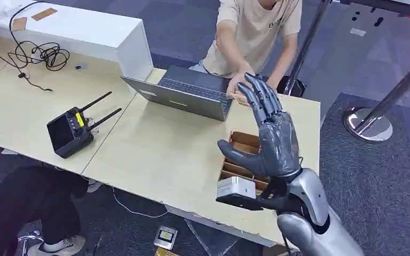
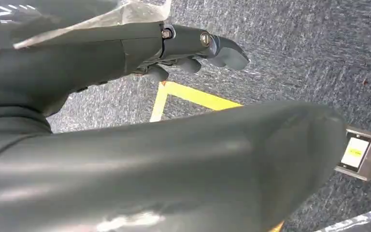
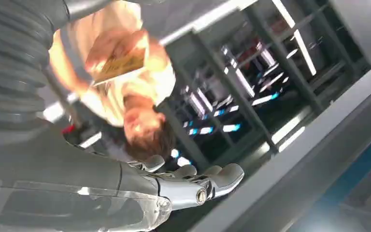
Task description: Pass the card to the sensor for recognition and then transmit it.
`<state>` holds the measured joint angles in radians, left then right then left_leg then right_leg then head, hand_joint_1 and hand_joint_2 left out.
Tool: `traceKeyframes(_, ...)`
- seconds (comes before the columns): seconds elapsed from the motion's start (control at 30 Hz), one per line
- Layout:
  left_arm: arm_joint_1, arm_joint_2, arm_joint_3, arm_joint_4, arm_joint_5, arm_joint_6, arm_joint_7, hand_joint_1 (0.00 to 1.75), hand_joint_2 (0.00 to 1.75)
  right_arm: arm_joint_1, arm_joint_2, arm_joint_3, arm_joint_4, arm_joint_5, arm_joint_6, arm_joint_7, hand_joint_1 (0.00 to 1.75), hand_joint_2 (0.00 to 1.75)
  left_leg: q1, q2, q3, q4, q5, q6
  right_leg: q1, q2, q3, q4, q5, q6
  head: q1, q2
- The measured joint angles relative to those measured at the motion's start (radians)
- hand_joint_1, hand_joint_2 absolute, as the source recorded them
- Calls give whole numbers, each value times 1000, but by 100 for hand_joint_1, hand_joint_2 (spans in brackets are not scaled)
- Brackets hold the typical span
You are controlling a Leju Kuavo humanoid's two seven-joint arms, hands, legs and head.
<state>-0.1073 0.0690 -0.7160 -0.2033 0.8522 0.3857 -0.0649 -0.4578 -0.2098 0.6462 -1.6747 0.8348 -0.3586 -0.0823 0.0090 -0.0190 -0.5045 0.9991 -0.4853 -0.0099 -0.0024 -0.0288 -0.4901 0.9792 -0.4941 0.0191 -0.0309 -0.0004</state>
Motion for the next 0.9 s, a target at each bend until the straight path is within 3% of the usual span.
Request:
traceKeyframes(0.23, 0, 0, -10, 0, 10, 0, -1, 0, 0, -19, -2, 32, 59, 156, -76, 75, 0, 175, 0, 0, 0, 0, 0, 0, 0, 0, 0, 0, 0, 0, 0, 0)
traceKeyframes(0.47, 0, -2, -11, 0, 13, 1, -5, 0, 0, -38, -1, 48, 122, 212, -86, 127, 0, 175, 0, 0, 0, 0, 0, 0, 0, 0, 0, 0, 0, 0, 0, 0)
traceKeyframes(0.9, 0, -5, -13, 0, 13, 1, -14, 0, 0, -70, 3, 63, 207, 172, 11, 164, 0, 175, 0, 0, 0, 0, 0, 0, 0, 0, 0, 0, 0, 0, 0, 0)
